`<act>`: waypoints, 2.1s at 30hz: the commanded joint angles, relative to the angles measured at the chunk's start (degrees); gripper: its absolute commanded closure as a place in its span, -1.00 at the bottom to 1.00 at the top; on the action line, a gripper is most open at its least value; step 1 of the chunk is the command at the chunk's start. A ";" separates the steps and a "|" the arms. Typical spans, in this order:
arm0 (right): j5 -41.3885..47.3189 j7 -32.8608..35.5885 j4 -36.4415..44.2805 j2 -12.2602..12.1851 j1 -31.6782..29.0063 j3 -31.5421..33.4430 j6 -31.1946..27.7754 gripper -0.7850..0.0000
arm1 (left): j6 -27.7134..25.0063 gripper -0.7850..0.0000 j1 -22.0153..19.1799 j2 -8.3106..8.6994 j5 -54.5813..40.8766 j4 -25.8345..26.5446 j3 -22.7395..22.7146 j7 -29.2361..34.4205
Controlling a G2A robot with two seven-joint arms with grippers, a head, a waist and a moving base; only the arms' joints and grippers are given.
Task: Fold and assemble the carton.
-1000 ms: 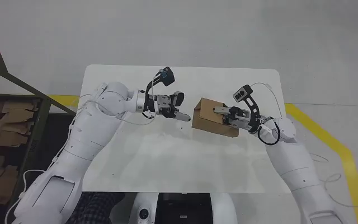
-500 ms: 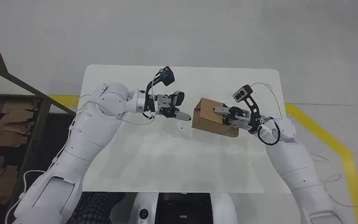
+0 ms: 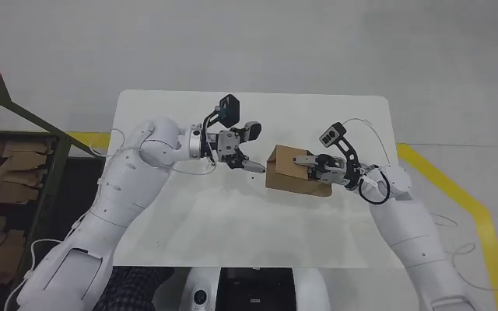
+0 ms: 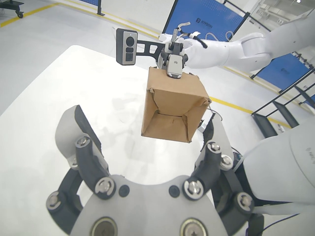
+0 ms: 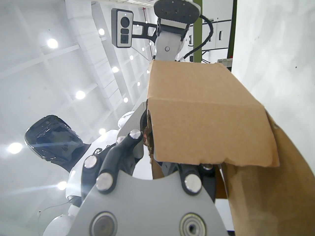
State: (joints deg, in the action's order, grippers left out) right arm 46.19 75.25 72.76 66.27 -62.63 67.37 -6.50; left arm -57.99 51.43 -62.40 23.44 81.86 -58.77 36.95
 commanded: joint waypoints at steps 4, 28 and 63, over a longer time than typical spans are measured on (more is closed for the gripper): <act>-0.30 -0.40 -0.58 0.01 0.51 0.14 0.03 1.00 | -0.01 -1.00 0.33 0.92 10.03 0.99 2.78 -12.91; -6.82 -1.19 -6.90 1.26 5.22 -3.82 -8.89 1.00 | -0.01 -1.00 -11.25 7.30 39.43 -9.73 28.36 -61.28; -11.40 -5.15 -1.75 1.44 2.81 -5.37 -9.43 1.00 | -0.01 -1.00 -14.81 4.70 35.84 -13.58 34.92 -61.80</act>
State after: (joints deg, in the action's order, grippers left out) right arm 34.81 70.16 70.92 67.73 -59.75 61.96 -15.94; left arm -58.00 36.66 -57.69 59.62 68.33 -23.95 -24.93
